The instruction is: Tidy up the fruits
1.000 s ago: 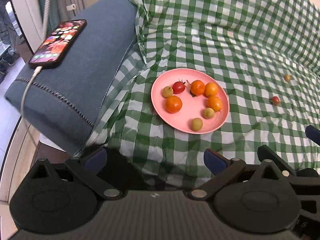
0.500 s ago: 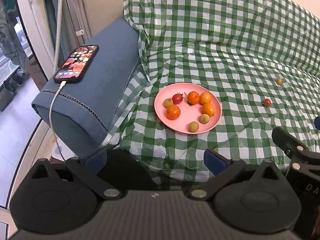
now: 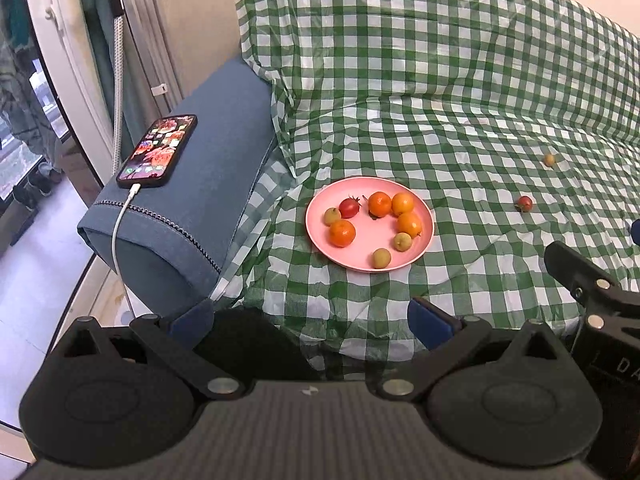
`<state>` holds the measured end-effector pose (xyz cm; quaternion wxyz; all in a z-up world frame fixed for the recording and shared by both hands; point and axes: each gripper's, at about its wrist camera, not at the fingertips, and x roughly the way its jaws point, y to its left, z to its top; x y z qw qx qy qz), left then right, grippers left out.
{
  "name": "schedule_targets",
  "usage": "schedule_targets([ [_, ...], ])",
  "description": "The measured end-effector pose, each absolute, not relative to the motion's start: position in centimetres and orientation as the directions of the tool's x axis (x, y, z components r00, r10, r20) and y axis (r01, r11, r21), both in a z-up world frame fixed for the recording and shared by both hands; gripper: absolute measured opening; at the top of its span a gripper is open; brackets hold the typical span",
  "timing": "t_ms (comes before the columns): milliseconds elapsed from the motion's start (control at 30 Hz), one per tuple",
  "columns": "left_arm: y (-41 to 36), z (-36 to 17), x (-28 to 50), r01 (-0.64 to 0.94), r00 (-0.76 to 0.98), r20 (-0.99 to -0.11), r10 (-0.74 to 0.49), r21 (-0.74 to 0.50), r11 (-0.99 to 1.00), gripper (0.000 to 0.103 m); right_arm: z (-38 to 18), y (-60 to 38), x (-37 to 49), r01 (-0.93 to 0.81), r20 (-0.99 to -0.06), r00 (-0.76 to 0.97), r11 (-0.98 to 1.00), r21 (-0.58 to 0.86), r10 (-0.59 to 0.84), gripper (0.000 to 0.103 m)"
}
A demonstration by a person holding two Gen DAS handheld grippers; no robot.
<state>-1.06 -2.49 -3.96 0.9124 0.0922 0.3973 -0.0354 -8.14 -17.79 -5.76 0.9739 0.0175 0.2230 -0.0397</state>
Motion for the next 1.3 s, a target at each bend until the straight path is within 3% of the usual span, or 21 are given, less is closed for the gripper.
schedule_targets([
  [300, -4.6, -4.2, 0.1, 0.179, 0.670, -0.742, 0.020, 0.187, 0.966, 0.103, -6.2, -20.2, -7.9, 0.103, -0.436, 0.897, 0.994, 0.040, -0.075, 0.102],
  [433, -7.4, -4.8, 2.2, 0.245, 0.628, -0.778, -0.031, 0.160, 0.956, 0.103, -6.8, -23.3, -7.3, 0.146, -0.449, 0.886, 0.988, 0.045, -0.111, 0.102],
  [667, -16.2, -6.7, 7.7, 0.360, 0.599, -0.792, -0.117, 0.136, 0.923, 0.103, -8.8, -32.1, -5.4, 0.292, -0.478, 0.847, 0.955, 0.052, -0.233, 0.102],
  [933, -28.9, -13.3, 17.7, 0.430, 0.515, -0.838, -0.180, 0.071, 0.900, 0.103, -12.8, -45.8, 1.1, 0.463, -0.555, 0.759, 0.881, 0.092, -0.340, 0.102],
  [1300, -39.1, -23.4, 25.6, 0.625, 0.392, -0.880, -0.267, 0.041, 0.780, 0.103, -23.6, -56.7, 16.6, 0.340, -0.674, 0.721, 0.929, 0.144, -0.160, 0.102],
])
